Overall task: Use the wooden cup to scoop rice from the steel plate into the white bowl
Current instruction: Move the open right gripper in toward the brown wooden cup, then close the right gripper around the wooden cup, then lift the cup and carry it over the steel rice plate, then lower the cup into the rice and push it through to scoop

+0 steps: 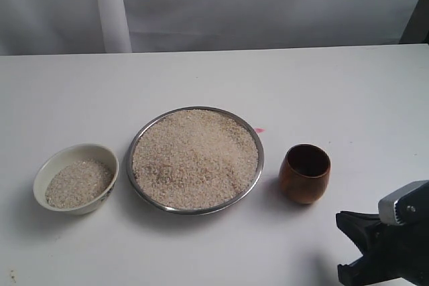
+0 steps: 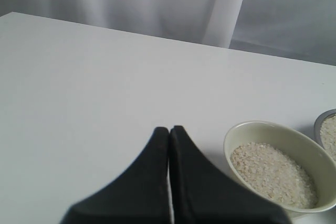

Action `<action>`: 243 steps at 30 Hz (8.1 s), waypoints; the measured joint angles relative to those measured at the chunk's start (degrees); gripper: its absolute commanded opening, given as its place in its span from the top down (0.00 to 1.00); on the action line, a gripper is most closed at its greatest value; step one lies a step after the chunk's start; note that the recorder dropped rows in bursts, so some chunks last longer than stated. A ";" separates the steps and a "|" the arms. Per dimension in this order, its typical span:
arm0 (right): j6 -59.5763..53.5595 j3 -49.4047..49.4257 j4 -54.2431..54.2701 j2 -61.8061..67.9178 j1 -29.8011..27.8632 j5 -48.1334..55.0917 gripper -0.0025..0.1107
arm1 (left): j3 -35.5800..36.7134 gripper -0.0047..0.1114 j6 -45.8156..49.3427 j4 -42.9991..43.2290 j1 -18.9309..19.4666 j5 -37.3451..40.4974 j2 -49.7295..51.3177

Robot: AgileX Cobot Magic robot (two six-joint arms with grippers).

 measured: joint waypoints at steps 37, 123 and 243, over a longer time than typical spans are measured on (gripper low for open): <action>3.06 -2.00 0.08 0.11 0.00 -3.49 0.05 | 0.00 0.96 0.00 0.00 0.00 0.00 0.00; -7.21 -21.44 8.51 22.26 8.49 -7.74 0.98 | 0.00 0.96 0.00 0.00 0.00 0.00 0.00; -56.45 -97.44 -17.31 41.50 38.02 110.32 0.98 | 0.00 0.96 0.00 0.00 0.00 0.00 0.00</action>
